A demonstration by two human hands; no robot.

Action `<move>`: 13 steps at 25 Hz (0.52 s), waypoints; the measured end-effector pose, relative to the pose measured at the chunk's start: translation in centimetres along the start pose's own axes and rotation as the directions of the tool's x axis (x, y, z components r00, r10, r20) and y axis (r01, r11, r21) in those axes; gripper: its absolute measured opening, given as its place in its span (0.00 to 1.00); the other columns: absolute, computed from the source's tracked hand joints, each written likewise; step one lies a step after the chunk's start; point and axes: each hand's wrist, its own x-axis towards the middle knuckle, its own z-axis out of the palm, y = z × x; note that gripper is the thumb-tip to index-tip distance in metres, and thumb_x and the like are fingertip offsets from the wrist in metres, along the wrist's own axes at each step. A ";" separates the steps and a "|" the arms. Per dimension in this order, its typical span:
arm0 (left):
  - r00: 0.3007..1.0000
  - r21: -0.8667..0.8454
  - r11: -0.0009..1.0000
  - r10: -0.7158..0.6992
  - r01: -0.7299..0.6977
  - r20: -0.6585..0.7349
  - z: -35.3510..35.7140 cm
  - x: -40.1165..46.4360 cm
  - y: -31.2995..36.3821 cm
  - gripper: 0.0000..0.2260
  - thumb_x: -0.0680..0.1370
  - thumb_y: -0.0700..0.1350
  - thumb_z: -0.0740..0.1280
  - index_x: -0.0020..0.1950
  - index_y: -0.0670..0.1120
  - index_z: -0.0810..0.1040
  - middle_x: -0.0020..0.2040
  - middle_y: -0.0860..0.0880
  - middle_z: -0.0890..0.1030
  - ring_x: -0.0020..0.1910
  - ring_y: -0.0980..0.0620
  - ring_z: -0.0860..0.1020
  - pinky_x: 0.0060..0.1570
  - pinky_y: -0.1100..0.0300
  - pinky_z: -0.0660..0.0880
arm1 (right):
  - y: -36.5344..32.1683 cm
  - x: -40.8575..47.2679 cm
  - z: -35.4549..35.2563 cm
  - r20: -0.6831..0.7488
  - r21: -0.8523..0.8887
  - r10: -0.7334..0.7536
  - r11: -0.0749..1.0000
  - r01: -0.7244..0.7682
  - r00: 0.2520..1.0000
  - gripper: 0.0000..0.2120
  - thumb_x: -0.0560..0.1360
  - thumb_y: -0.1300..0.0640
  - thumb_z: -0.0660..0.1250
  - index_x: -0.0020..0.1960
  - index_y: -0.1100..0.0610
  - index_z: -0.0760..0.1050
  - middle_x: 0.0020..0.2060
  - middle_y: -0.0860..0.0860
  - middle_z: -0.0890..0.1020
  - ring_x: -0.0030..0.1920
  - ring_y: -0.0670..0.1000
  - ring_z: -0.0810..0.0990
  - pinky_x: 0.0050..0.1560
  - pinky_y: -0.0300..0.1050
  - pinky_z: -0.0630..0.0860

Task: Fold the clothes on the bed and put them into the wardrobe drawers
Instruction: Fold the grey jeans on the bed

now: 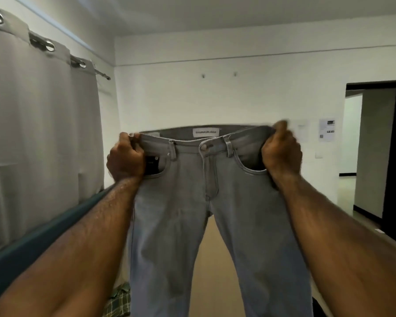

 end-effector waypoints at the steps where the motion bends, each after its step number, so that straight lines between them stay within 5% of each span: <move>1: 0.998 0.098 0.994 0.041 -0.046 0.052 0.1 -0.5 -0.2 0.16 0.86 0.54 0.60 0.54 0.42 0.76 0.47 0.33 0.83 0.45 0.27 0.81 0.43 0.41 0.75 | 0.7 0.2 0.0 0.149 -0.132 0.076 0.990 -0.056 0.986 0.14 0.81 0.60 0.57 0.66 0.60 0.69 0.57 0.65 0.80 0.55 0.68 0.80 0.51 0.58 0.76; 3: 0.995 0.125 0.988 0.082 -0.088 0.056 -0.1 -1.4 0.3 0.16 0.86 0.54 0.60 0.53 0.42 0.76 0.45 0.33 0.82 0.43 0.27 0.80 0.41 0.41 0.74 | 1.0 0.3 -0.2 0.187 -0.162 0.126 0.982 -0.096 0.974 0.13 0.81 0.61 0.57 0.65 0.59 0.69 0.56 0.65 0.81 0.53 0.70 0.81 0.48 0.57 0.75; 6: 0.992 -0.018 0.998 0.054 -0.057 -0.116 -0.2 -1.1 2.2 0.16 0.87 0.55 0.59 0.53 0.43 0.76 0.45 0.35 0.81 0.43 0.29 0.80 0.39 0.42 0.73 | 1.2 1.6 -1.2 -0.105 -0.018 0.032 0.999 -0.034 0.994 0.12 0.82 0.60 0.58 0.65 0.58 0.71 0.54 0.61 0.81 0.49 0.68 0.82 0.42 0.56 0.74; 10: 0.972 0.153 0.986 -0.096 0.064 0.213 0.4 -0.4 1.0 0.15 0.84 0.56 0.61 0.57 0.47 0.81 0.54 0.33 0.83 0.52 0.30 0.80 0.52 0.42 0.78 | 2.1 1.1 -0.8 0.246 -0.188 0.140 0.978 -0.094 0.959 0.13 0.80 0.59 0.59 0.65 0.57 0.70 0.55 0.63 0.82 0.53 0.68 0.82 0.49 0.57 0.77; 13: 0.999 -0.017 0.999 -0.049 0.049 -0.012 0.2 -0.6 2.0 0.15 0.85 0.55 0.61 0.55 0.44 0.78 0.48 0.30 0.82 0.47 0.27 0.80 0.45 0.40 0.76 | 1.1 1.0 -1.2 -0.013 0.001 0.044 0.999 -0.044 0.999 0.12 0.81 0.60 0.58 0.64 0.57 0.72 0.50 0.61 0.83 0.47 0.67 0.82 0.42 0.56 0.76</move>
